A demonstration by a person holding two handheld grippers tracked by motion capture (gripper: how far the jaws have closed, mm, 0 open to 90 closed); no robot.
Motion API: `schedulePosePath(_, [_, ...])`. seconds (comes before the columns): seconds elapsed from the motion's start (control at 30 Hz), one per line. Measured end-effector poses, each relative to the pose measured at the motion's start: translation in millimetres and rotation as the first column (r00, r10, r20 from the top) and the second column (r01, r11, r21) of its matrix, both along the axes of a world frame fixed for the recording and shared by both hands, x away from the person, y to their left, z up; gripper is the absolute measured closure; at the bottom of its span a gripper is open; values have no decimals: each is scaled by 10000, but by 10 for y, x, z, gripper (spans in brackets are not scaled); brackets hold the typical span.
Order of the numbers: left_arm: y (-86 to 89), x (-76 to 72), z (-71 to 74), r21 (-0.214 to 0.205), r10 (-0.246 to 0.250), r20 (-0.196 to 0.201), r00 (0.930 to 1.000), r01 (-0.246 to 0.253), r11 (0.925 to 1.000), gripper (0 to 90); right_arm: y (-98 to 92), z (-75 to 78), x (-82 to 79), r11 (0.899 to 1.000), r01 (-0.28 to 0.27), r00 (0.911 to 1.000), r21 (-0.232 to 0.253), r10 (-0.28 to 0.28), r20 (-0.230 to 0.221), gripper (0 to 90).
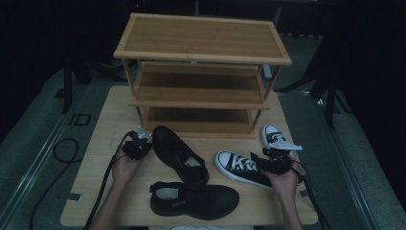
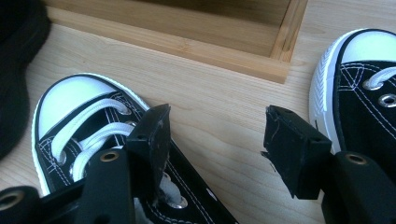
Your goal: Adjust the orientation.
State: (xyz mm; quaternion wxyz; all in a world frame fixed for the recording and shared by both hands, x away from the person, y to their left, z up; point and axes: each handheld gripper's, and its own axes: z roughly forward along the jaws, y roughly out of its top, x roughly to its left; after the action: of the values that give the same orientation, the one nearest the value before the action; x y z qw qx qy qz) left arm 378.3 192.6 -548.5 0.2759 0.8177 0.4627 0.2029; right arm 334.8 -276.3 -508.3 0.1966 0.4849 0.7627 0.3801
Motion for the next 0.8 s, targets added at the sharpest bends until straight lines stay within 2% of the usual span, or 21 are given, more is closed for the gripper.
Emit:
schedulePosePath(0.13, [-90,95,12,-2,-149,-14,9999,149,9999,900,0,0,-1,10000,1,10000,-1,-1,3,409])
schedulePosePath(0.17, [-151,161,21,-32,-299,-54,9995,299,9995,900,0,0,-1,10000,0,10000,-2,0,4,409])
schedulePosePath(0.37, [-341,325,41,-210,-699,-11,9976,698,9973,900,1,0,-1,10000,-3,10000,-4,3,4,409])
schedulePosePath(0.4, [-368,351,40,-394,-797,-21,9968,795,9961,900,1,0,-2,10000,-7,10000,-9,7,9,409])
schedulePosePath(0.47, [-415,381,42,-421,-974,12,9952,974,9944,900,1,0,-3,10000,-10,10000,-10,10,7,409])
schedulePosePath(0.57, [-476,418,46,-718,-1081,62,9941,1082,9915,900,2,-1,-3,10000,-8,10000,-12,8,4,409])
schedulePosePath(0.7, [-524,427,57,-633,-1174,31,9931,1174,9911,900,2,-1,-2,10000,-8,10000,-6,8,0,410])
schedulePosePath(0.8, [-535,395,113,-683,-1429,46,9897,1429,9874,899,3,-1,-3,10000,-15,10000,-3,15,-4,410])
